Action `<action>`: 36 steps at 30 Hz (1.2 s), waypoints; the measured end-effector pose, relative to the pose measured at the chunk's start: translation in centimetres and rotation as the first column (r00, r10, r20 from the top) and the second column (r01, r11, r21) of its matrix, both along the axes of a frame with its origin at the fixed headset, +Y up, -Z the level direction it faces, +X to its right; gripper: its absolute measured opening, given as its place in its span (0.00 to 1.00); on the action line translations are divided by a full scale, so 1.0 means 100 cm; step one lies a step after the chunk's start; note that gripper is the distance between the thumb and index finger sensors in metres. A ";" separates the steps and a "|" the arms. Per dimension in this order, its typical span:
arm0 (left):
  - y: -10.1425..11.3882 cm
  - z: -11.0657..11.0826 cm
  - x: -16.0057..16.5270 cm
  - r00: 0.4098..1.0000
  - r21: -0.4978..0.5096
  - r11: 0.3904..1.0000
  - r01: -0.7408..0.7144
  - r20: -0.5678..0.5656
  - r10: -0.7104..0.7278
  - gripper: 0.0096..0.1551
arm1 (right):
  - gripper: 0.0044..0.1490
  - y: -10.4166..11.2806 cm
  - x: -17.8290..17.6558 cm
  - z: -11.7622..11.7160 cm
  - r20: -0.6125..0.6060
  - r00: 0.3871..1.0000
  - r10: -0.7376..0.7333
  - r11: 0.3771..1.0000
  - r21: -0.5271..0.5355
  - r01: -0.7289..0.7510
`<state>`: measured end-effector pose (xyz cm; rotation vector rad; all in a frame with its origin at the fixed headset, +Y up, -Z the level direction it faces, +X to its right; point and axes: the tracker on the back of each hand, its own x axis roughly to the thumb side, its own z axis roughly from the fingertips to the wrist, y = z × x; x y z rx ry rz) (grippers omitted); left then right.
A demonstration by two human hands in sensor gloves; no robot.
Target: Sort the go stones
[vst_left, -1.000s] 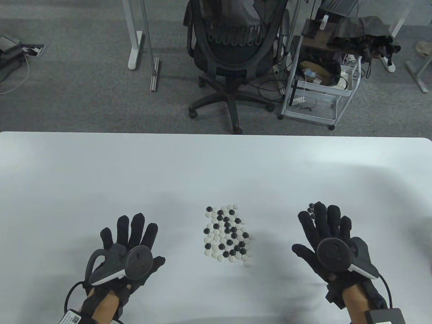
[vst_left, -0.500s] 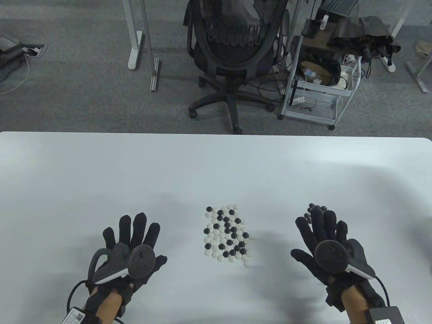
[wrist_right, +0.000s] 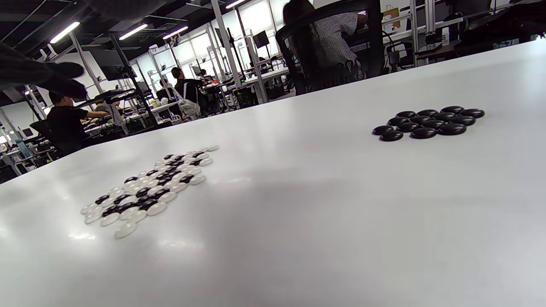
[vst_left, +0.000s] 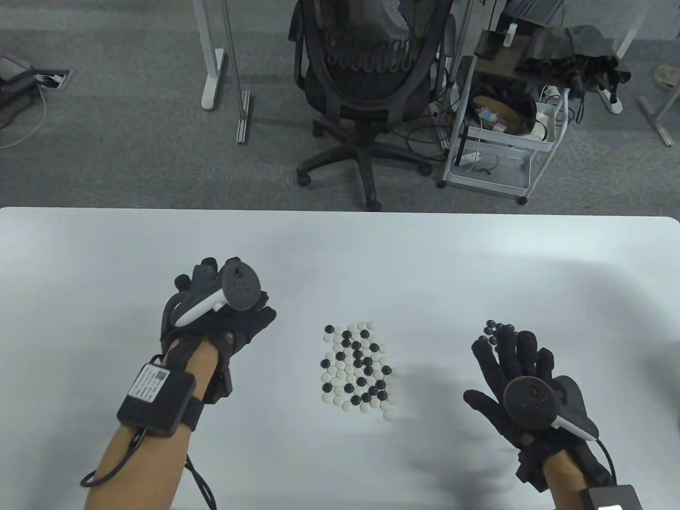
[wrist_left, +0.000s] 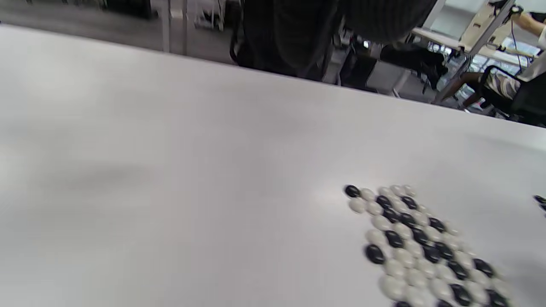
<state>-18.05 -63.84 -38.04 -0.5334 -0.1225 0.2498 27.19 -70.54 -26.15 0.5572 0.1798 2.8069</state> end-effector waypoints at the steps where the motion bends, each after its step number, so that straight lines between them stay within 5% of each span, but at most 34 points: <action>1: -0.006 -0.012 0.015 0.999 -0.074 0.997 -0.037 0.018 0.039 0.36 | 0.54 0.000 0.001 0.000 0.004 1.000 0.003 1.000 -0.002 -0.003; 6: -0.033 -0.044 0.091 0.986 -0.229 0.970 -0.074 0.129 0.106 0.36 | 0.54 -0.001 0.001 0.000 0.010 1.000 0.005 1.000 -0.020 -0.005; 9: -0.048 -0.050 0.125 0.979 -0.225 0.973 -0.047 0.184 0.090 0.37 | 0.54 -0.001 0.002 0.000 0.017 1.000 0.003 0.999 -0.041 -0.002; 20: -0.104 -0.062 0.174 0.967 -0.225 0.963 0.148 0.236 -0.094 0.39 | 0.54 -0.001 0.003 0.002 0.017 1.000 -0.007 0.998 -0.059 0.008; 27: -0.109 -0.070 0.150 0.968 -0.176 0.960 0.216 0.164 -0.187 0.40 | 0.54 -0.002 0.002 0.002 0.007 1.000 -0.005 0.998 -0.070 0.006; 36: -0.097 -0.054 0.001 0.950 -0.267 0.932 0.243 -0.128 -0.284 0.42 | 0.54 -0.001 0.001 0.004 -0.003 1.000 -0.004 0.998 -0.067 0.003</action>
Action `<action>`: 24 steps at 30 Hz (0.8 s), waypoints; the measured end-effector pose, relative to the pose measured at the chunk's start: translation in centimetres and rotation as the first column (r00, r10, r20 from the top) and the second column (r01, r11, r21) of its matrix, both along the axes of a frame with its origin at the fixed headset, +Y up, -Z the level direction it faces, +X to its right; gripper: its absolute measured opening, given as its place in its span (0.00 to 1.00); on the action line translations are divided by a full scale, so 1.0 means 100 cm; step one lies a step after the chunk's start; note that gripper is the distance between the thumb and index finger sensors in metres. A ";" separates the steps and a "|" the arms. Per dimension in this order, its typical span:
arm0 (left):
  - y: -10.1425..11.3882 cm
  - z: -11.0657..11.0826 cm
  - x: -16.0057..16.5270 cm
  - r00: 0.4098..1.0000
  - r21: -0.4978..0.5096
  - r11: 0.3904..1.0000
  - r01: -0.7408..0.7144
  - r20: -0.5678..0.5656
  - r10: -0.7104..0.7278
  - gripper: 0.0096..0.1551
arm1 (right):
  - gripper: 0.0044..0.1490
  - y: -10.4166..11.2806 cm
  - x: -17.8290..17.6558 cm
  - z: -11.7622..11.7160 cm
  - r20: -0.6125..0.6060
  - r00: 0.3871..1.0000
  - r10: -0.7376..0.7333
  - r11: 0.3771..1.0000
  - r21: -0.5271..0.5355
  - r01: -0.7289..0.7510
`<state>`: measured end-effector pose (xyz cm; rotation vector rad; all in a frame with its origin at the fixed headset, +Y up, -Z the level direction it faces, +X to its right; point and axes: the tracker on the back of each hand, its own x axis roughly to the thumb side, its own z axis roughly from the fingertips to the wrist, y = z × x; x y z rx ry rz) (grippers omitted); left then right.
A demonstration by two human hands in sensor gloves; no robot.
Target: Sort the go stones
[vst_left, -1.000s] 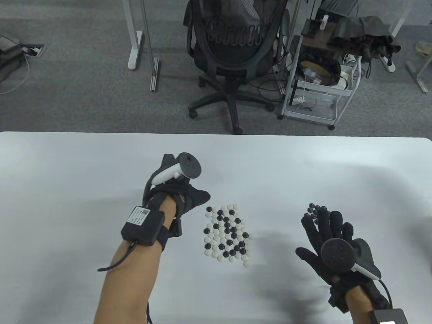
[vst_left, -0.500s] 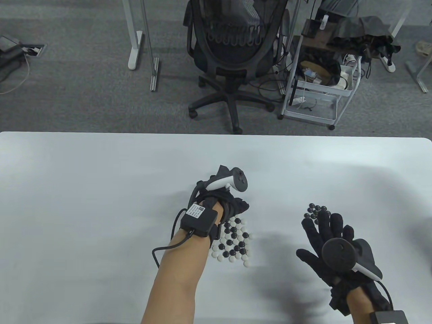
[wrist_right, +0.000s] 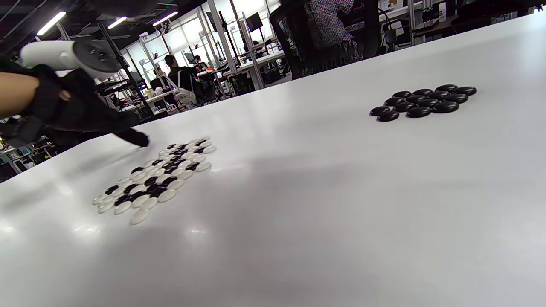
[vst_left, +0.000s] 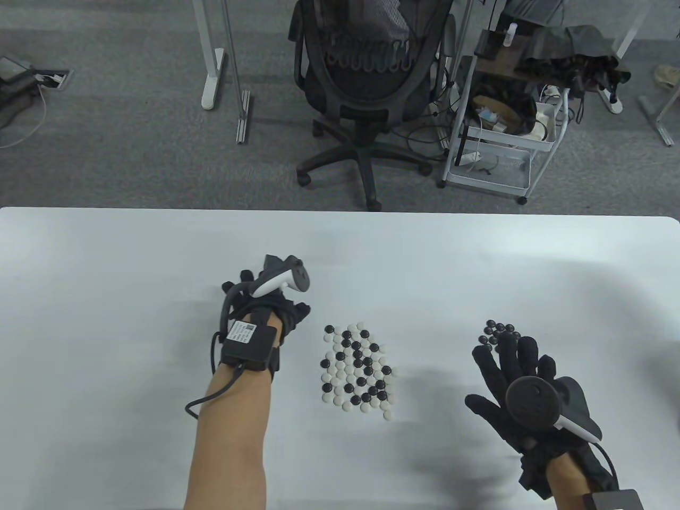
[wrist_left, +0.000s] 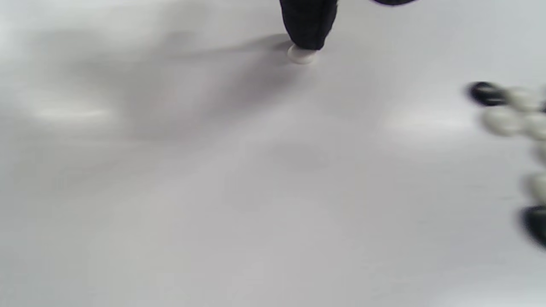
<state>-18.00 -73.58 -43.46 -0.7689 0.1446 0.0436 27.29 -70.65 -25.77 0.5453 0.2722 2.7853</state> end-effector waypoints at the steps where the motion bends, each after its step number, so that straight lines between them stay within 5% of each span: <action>1: 0.001 0.005 -0.015 0.999 -0.010 1.000 -0.001 -0.034 0.000 0.42 | 0.54 0.000 0.000 0.000 0.002 1.000 0.002 1.000 -0.001 -0.002; 6: 0.002 0.037 -0.083 0.986 -0.020 0.999 -0.026 -0.163 0.023 0.42 | 0.54 0.000 0.000 0.000 0.002 1.000 0.005 1.000 -0.010 -0.005; 13: 0.007 0.056 -0.110 0.972 -0.014 0.997 -0.070 -0.225 0.065 0.43 | 0.54 0.000 -0.003 0.001 -0.007 1.000 0.006 1.000 -0.014 -0.006; 18: 0.031 0.040 -0.067 0.981 0.083 0.982 -0.169 -0.088 0.176 0.42 | 0.54 0.000 -0.003 0.001 -0.008 1.000 0.004 1.000 -0.010 -0.004; 24: 0.036 0.015 0.044 0.956 -0.002 0.971 -0.241 0.172 0.238 0.42 | 0.54 0.001 -0.002 0.002 -0.003 1.000 0.004 1.000 -0.004 -0.004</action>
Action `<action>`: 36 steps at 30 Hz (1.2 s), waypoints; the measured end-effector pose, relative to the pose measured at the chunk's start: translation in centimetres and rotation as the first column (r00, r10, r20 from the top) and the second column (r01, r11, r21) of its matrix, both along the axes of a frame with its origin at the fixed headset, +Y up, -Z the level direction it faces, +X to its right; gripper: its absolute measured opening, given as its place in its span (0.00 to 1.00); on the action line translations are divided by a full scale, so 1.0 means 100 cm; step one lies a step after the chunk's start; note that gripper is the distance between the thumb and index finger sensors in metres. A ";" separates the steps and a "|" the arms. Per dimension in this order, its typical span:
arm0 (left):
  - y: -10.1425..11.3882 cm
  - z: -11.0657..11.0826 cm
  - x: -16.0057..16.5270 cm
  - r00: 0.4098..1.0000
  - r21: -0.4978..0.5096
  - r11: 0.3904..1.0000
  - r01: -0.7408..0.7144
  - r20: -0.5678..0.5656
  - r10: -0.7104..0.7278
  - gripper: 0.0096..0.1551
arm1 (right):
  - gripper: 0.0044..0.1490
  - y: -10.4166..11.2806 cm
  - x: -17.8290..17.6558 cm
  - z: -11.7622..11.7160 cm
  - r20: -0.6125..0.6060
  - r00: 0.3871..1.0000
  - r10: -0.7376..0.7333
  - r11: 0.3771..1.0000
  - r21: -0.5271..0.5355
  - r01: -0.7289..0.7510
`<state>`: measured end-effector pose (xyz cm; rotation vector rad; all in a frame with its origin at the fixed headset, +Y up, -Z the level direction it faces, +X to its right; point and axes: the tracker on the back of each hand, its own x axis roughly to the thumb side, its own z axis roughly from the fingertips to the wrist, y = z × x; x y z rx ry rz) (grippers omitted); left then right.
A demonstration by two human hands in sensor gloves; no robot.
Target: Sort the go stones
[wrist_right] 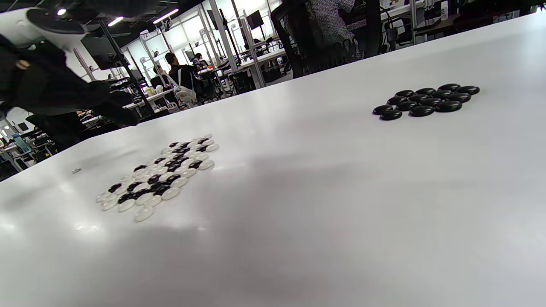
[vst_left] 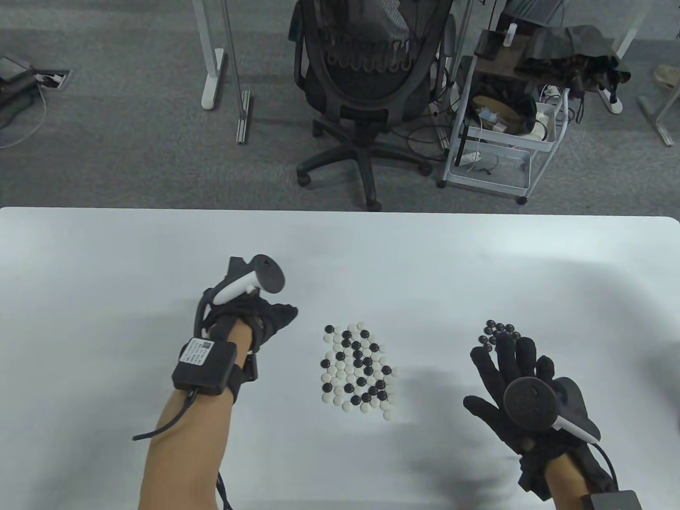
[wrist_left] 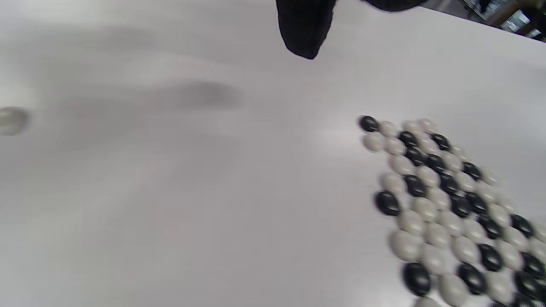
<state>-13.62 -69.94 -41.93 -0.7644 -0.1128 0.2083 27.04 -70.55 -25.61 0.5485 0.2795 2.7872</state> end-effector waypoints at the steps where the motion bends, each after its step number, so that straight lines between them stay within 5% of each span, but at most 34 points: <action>1: -0.003 -0.003 0.019 0.999 -0.018 1.000 -0.014 0.030 0.014 0.42 | 0.54 0.000 0.001 0.000 0.001 1.000 -0.001 1.000 -0.005 0.001; 7: -0.023 -0.015 0.090 0.988 -0.035 0.999 -0.007 0.153 0.012 0.41 | 0.55 -0.004 0.003 -0.001 0.016 1.000 0.011 1.000 -0.028 -0.011; 17: -0.049 -0.026 0.107 0.989 -0.042 0.998 0.056 0.137 -0.050 0.39 | 0.55 -0.007 0.000 -0.002 0.009 1.000 0.022 0.999 -0.039 -0.022; 25: -0.040 -0.034 0.034 0.984 -0.043 0.986 0.163 -0.058 -0.166 0.41 | 0.56 -0.006 -0.003 -0.002 0.020 0.998 0.053 0.998 -0.036 -0.052; 36: -0.035 -0.003 -0.098 0.930 -0.116 0.982 0.150 -0.321 -0.180 0.41 | 0.56 -0.020 -0.006 -0.009 0.019 0.995 0.096 0.991 -0.093 -0.094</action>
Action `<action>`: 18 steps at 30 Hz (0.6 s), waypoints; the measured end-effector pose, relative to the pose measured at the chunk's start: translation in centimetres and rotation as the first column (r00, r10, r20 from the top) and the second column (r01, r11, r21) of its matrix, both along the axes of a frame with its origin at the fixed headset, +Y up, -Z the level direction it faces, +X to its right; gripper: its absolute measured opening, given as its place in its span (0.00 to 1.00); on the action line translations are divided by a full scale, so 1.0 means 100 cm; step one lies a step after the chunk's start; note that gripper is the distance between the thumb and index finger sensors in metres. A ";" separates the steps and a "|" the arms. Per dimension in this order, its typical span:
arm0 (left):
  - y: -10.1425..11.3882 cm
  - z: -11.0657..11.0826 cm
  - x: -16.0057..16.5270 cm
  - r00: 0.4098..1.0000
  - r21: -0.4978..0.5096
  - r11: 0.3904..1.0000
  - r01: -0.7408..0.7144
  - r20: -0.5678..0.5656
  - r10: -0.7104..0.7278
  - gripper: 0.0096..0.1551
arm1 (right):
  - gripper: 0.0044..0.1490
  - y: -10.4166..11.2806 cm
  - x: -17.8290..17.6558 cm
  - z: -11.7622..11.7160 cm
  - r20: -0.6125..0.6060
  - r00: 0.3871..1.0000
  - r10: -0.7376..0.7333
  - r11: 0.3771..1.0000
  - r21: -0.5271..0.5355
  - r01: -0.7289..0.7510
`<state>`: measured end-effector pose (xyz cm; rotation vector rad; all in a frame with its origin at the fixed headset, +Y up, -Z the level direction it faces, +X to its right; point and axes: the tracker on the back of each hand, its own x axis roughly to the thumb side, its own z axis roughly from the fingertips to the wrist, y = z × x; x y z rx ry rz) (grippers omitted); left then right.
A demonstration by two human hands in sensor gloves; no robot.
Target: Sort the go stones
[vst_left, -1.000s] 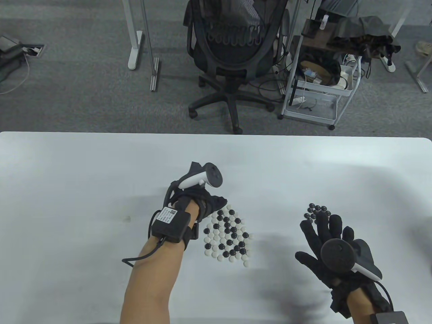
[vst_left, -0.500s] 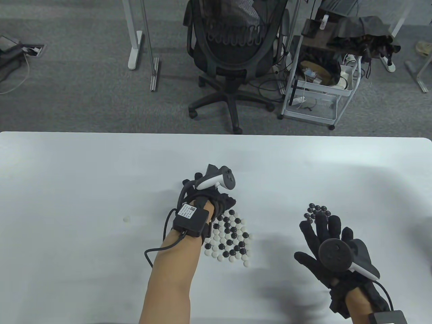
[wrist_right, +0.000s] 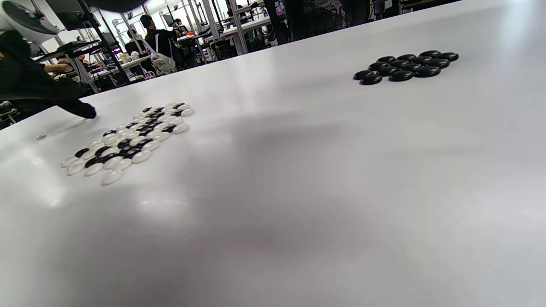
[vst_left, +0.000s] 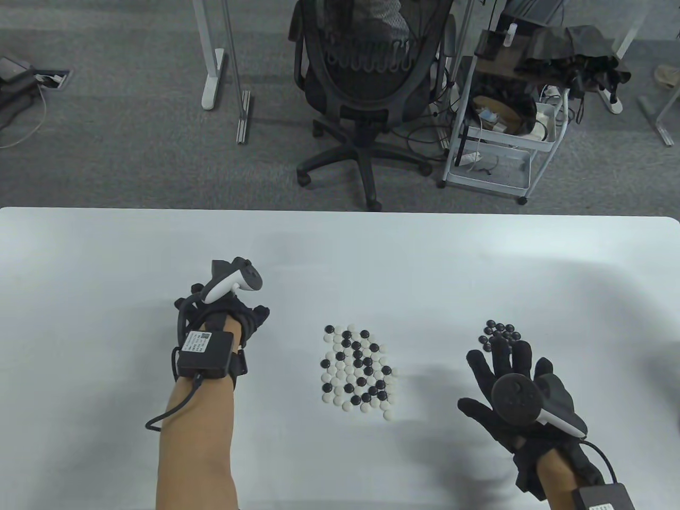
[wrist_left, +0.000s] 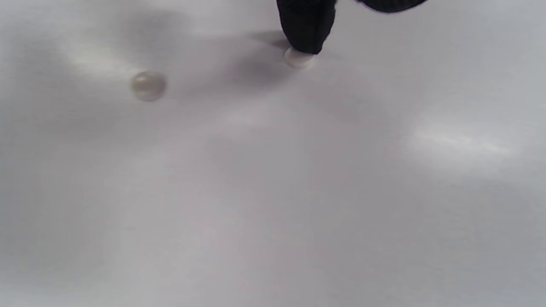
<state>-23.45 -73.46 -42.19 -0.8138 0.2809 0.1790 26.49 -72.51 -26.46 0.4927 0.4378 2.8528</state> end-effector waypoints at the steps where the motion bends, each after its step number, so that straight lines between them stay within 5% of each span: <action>1: 0.000 0.002 -0.005 1.000 0.001 1.000 -0.007 -0.011 0.007 0.41 | 0.56 0.000 0.000 0.000 0.000 1.000 0.001 1.000 -0.001 -0.001; 9: 0.000 0.020 -0.050 0.993 0.001 1.000 -0.030 -0.115 0.030 0.41 | 0.55 0.002 0.002 0.002 0.009 1.000 -0.010 1.000 -0.012 0.010; 18: 0.004 0.029 -0.056 0.993 0.011 1.000 -0.027 -0.113 0.028 0.41 | 0.55 0.001 0.001 0.002 0.005 1.000 -0.010 1.000 -0.015 0.010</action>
